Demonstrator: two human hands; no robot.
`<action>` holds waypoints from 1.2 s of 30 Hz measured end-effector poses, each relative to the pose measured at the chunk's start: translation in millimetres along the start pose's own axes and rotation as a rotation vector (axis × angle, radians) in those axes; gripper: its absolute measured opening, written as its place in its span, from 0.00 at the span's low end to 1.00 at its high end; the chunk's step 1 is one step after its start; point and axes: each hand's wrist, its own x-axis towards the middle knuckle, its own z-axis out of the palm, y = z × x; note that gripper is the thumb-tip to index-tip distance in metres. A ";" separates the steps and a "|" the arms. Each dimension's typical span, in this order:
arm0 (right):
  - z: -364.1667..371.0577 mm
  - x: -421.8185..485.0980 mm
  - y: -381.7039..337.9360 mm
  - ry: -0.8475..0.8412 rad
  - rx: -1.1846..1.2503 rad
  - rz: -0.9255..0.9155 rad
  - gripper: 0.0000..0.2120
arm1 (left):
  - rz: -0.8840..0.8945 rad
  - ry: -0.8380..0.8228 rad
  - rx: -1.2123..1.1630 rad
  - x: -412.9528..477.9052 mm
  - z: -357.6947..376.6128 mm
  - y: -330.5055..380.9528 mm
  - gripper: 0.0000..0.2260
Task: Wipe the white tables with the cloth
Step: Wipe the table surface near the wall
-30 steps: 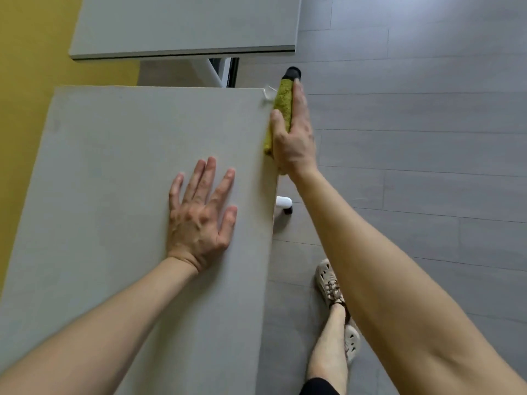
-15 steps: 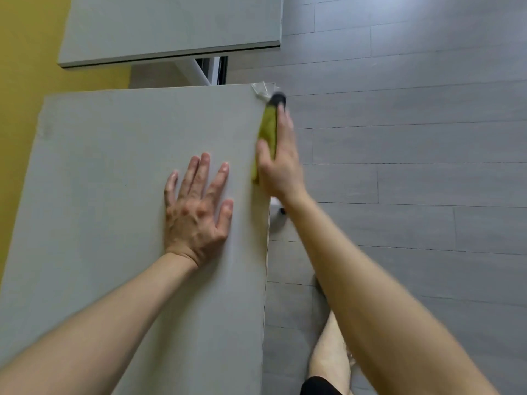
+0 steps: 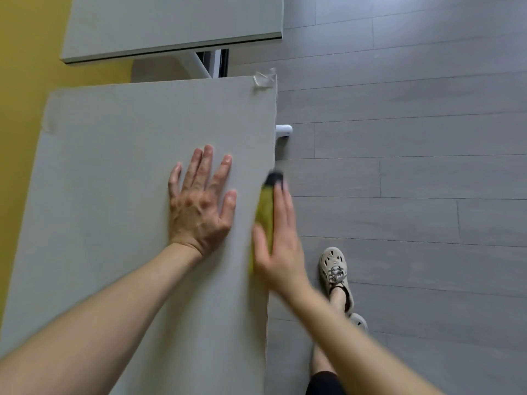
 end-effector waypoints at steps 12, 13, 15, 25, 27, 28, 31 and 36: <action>13.2 -36.2 8.4 0.086 -0.010 0.006 0.38 | -0.015 0.009 0.000 2.9 -2.3 0.5 0.29; 14.0 -82.1 10.8 0.044 -0.006 0.018 0.39 | -0.016 0.012 -0.012 3.7 -2.5 1.1 0.28; 12.5 -146.7 13.9 -0.025 -0.016 0.044 0.40 | -0.024 0.025 -0.032 4.5 -4.3 3.5 0.25; -8.3 6.4 3.4 -0.023 -0.113 0.054 0.39 | -0.053 -0.011 -0.006 -53.8 -22.3 23.1 0.19; -6.3 7.2 6.0 -0.017 -0.131 0.037 0.38 | -0.060 -0.061 -0.030 -110.4 -31.2 27.0 0.22; -2.7 -9.9 7.3 0.008 -0.114 0.045 0.38 | -0.074 -0.078 -0.033 -144.4 -36.2 29.0 0.23; 16.2 -121.8 13.8 0.045 -0.049 0.067 0.38 | -0.116 -0.070 -0.011 -246.6 -48.4 35.3 0.25; 8.7 -295.9 20.2 -0.166 -0.032 0.059 0.40 | -0.138 -0.035 -0.039 -303.4 -43.2 38.1 0.26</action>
